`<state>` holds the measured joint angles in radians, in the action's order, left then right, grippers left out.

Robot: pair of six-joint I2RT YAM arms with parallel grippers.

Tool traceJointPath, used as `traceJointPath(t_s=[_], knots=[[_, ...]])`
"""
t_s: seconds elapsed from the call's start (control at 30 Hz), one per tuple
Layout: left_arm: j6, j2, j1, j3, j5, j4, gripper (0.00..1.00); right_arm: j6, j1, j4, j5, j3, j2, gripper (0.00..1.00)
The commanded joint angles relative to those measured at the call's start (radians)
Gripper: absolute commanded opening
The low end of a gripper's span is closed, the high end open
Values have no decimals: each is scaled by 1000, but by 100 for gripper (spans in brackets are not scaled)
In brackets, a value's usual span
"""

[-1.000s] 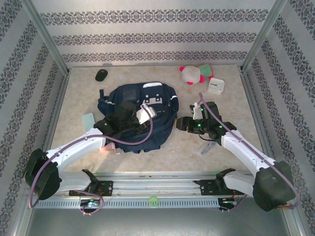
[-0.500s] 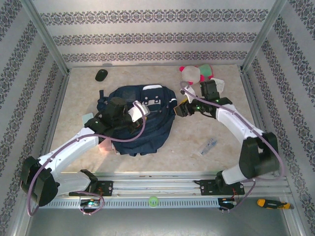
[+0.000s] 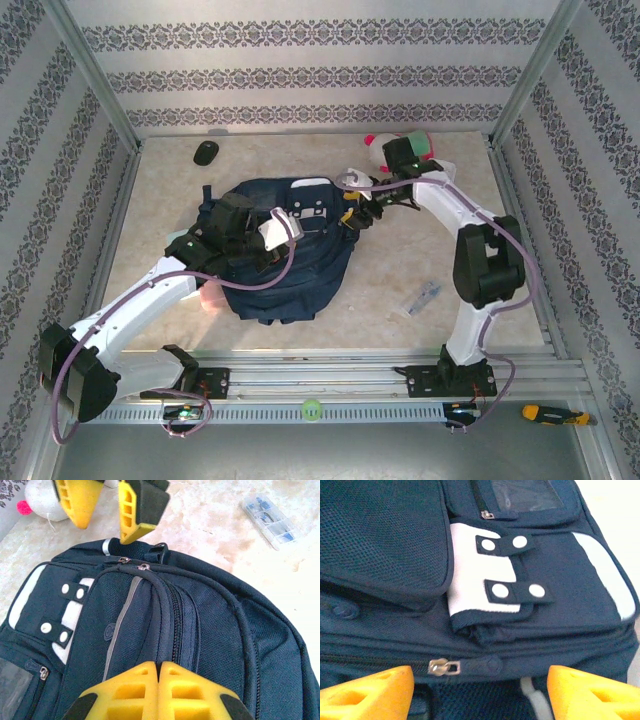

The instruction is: Pack books, pencil case, and school supplies into a backpack

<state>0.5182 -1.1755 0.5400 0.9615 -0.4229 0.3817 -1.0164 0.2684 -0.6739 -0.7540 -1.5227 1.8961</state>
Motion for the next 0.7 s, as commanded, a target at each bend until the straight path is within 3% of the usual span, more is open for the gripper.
traceJointPath(t_s=[0.0, 0.27, 0.43, 0.67], knots=[[46, 17, -14, 41, -65, -13, 0, -249, 31, -203, 24, -67, 65, 69], [88, -49, -14, 81, -88, 28, 0, -354, 68, -327, 57, -206, 194, 66], [97, -75, -12, 91, -67, 13, 0, -391, 70, -465, 101, -253, 220, 58], [97, -97, -15, 99, -74, 2, 0, -387, 46, -537, 132, -256, 203, 27]])
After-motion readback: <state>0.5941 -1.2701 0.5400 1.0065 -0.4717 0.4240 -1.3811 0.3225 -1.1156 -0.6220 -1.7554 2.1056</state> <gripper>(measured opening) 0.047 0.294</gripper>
